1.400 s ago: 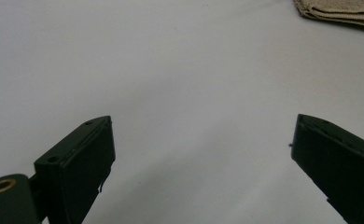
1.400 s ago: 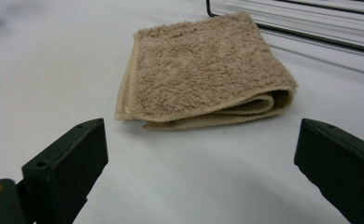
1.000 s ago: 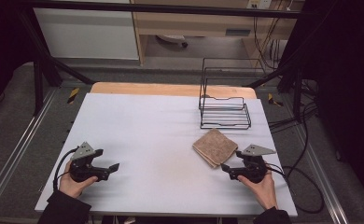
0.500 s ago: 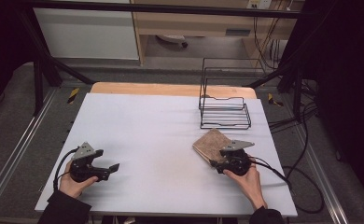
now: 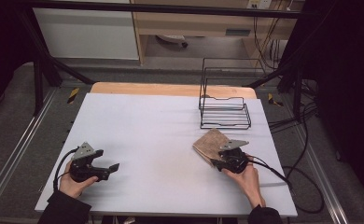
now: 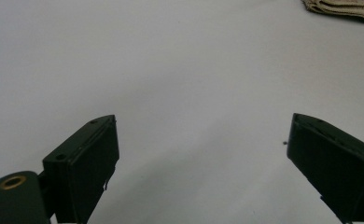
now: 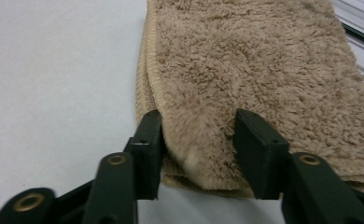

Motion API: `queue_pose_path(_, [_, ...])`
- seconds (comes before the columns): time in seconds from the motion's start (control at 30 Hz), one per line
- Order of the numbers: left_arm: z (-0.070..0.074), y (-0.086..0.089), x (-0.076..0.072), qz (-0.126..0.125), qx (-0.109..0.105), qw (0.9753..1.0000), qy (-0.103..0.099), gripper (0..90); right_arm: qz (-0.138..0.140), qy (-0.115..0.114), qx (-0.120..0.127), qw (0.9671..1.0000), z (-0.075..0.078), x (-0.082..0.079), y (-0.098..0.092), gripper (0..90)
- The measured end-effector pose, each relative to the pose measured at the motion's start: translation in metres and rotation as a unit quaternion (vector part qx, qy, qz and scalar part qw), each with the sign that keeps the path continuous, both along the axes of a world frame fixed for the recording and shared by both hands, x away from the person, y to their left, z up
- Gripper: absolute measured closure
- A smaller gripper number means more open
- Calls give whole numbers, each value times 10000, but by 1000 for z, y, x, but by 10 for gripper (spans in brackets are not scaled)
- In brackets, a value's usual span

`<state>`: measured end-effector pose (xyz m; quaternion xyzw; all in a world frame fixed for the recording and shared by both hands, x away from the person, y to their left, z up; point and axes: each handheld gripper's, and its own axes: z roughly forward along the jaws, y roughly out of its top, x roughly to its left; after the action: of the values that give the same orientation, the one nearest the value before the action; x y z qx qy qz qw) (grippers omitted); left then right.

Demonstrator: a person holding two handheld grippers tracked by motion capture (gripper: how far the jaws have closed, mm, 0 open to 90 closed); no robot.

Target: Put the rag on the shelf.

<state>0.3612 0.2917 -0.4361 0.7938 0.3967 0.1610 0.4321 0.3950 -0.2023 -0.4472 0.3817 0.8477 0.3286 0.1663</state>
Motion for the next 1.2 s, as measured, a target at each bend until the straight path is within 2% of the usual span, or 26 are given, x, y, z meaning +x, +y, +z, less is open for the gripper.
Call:
queue_pose_path(0.1, [0, 0, 0, -3, -2, 10000, 1, 89, 5, 34, 4, 10000, 0, 1, 0, 596])
queue_pose_path(0.3, [0, 0, 0, 0, 2, 10000, 3, 91, 46, 60, -63, 10000, 2, 3, -2, 736])
queue_pose_path(0.43, [0, 0, 0, 0, -2, 10000, 1, 93, -7, 94, -17, 10000, 3, 4, -3, 783])
queue_pose_path(0.63, [0, 1, 1, -6, 9, 10000, 0, 96, -62, 109, 133, 9998, 6, 3, -4, 800])
queue_pose_path(0.8, [1, 1, 1, -6, 11, 10000, -1, 97, 25, 105, 238, 9997, 13, 0, 0, 804])
queue_pose_path(1.03, [1, 1, 0, 3, -11, 10000, -1, 99, 102, 353, 499, 9981, 22, -8, 12, 804])
queue_pose_path(1.1, [1, 1, 0, 1, -12, 10000, -2, 99, 125, 365, 532, 9978, 22, -9, 13, 804])
queue_pose_path(1.2, [1, 1, 0, 5, -16, 10000, -6, 99, 153, 570, 771, 9953, 22, -14, 19, 803])
